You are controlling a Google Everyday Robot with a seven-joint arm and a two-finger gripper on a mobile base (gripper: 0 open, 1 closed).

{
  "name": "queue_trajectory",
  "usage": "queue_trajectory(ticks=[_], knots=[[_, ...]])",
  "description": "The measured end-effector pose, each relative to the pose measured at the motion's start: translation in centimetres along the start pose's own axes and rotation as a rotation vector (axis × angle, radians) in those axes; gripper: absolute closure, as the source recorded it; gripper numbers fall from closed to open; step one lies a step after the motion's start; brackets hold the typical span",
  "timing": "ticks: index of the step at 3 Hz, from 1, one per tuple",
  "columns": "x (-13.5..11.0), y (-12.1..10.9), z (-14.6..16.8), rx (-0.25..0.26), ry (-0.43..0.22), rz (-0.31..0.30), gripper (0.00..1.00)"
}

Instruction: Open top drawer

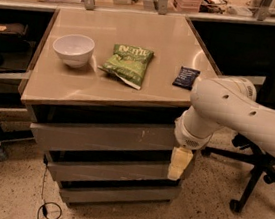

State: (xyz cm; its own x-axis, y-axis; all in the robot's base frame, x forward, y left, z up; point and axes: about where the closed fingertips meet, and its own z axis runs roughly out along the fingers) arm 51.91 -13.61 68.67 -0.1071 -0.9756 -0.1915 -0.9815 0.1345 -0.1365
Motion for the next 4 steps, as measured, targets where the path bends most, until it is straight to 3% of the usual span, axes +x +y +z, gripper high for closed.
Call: queue_trajectory(ticks=[1, 2, 4], knots=[[0.4, -0.3, 0.5, 0.007, -0.013, 0.022, 0.00], [0.0, -2.3, 0.7, 0.039, -0.034, 0.016, 0.00], [-0.7, -2.8, 2.7, 0.009, -0.046, 0.002, 0.00]])
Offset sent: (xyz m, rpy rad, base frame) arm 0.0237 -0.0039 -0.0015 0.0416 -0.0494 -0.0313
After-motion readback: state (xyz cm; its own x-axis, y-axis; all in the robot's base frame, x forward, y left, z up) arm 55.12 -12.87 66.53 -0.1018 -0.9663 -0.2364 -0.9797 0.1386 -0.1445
